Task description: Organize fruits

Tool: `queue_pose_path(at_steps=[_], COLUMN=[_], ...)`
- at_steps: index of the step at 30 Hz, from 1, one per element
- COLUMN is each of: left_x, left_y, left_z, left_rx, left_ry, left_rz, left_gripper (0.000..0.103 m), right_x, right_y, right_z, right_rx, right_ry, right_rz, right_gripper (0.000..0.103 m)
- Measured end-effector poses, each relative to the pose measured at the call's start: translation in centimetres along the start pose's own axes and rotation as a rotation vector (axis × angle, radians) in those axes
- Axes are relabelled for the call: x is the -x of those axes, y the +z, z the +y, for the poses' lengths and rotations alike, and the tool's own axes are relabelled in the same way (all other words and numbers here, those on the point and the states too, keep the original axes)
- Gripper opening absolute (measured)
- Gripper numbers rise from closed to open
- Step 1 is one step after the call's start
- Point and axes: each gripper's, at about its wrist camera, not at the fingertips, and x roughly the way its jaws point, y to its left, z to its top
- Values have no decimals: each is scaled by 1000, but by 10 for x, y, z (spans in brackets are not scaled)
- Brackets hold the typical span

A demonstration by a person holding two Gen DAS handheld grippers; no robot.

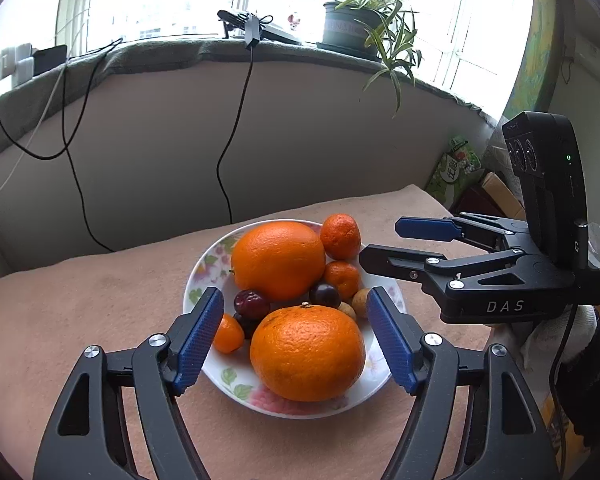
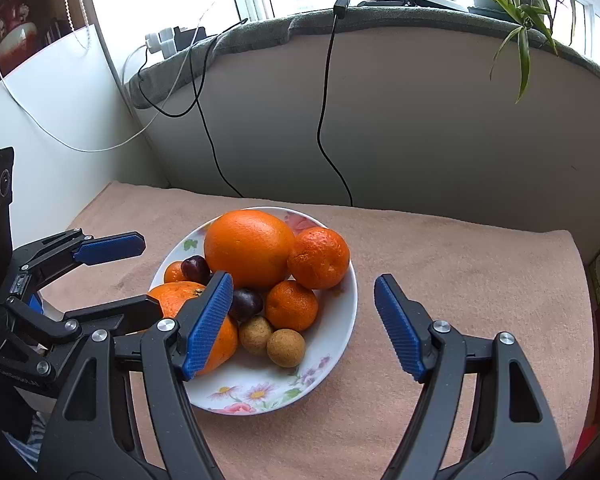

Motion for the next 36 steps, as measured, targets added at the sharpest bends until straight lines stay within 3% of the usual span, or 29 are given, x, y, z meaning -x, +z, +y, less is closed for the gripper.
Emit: queue_pose_path(at_steps=[11,12,14,15,36], left_x=[15,16,19,20,66], left_y=[-9,-9,-12,-13,-38], left_z=[0,0,1,2,12], left_rx=[0,0,5,8,57], left_ry=[31,34,37,39,123], left_rz=[-22,-24,-25,-26,-84], left_gripper=[76,76,76,76,77], right_x=[11,13,18,21,65], right_y=[-9,-10,-13,-14,-29], right_z=[11,12,14,15,54], right_rx=[-20,-23,-25,-27,-30], right_ry=[-15,-16,-18,-15,-58], right_rz=[-10,-13,-32,-42,-127], right_gripper=[77,79,98,99,99])
